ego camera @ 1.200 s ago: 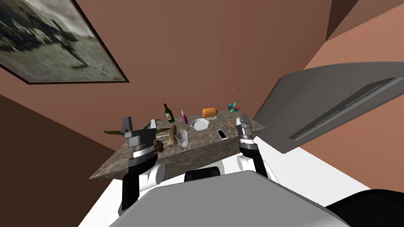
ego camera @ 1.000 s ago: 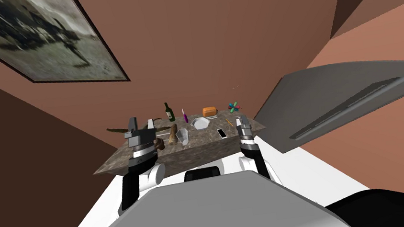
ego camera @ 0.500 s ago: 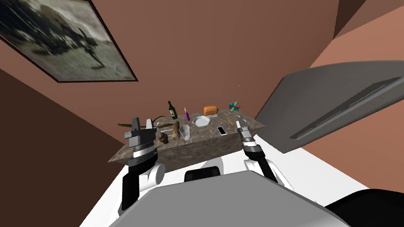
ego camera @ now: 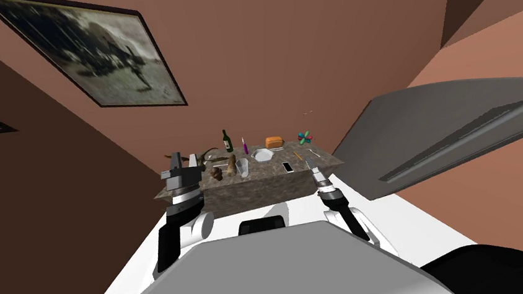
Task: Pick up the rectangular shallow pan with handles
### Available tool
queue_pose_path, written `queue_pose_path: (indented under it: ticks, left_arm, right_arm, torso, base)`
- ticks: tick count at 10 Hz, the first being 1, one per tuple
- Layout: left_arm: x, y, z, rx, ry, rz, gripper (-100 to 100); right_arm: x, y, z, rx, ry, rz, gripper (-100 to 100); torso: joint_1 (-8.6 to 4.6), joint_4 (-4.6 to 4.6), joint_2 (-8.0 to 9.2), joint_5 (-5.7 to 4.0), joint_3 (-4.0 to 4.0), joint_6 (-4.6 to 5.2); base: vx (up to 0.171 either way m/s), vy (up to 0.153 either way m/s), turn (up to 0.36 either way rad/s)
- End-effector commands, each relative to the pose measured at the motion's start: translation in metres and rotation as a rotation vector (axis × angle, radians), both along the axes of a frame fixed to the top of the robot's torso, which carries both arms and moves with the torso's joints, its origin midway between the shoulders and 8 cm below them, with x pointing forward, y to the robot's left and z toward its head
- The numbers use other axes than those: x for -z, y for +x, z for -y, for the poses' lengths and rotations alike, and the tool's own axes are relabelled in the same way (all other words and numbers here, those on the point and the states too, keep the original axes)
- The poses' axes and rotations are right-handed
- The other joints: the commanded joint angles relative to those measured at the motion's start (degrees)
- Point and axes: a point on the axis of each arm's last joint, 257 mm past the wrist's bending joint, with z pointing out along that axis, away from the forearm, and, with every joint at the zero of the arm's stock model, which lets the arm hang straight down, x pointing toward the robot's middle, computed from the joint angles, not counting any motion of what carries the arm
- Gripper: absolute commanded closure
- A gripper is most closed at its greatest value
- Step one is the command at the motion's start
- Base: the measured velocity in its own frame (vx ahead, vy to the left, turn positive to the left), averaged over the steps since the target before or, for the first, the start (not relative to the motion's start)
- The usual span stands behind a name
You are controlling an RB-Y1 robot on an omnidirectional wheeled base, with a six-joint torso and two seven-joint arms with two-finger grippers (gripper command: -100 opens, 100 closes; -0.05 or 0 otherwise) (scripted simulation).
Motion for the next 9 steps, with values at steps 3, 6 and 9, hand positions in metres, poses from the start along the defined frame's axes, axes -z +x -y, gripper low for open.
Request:
queue_pose_path:
  ticks: [3, 6, 9]
  left_arm:
    - [0.000, 0.000, 0.000, 0.000, 0.000, 0.000, 0]
    - [0.000, 0.000, 0.000, 0.000, 0.000, 0.000, 0]
    - [0.000, 0.000, 0.000, 0.000, 0.000, 0.000, 0]
  right_arm:
    - [0.020, -0.003, 0.004, -0.023, -0.134, -0.058, -100]
    - [0.049, -0.007, 0.014, -0.034, -0.283, -0.135, -100]
    - [0.065, -0.010, 0.020, -0.055, -0.380, -0.179, -100]
  torso:
    - [0.01, 0.01, 0.04, 0.00, 0.02, 0.01]
    - [0.00, 0.00, -0.03, 0.00, -0.01, 0.01]
    - [-0.01, -0.02, -0.12, 0.00, -0.06, 0.02]
  base:
    - [-0.066, 0.018, 0.063]
    - [-0.061, 0.022, 0.102]
    - [-0.038, 0.022, 0.053]
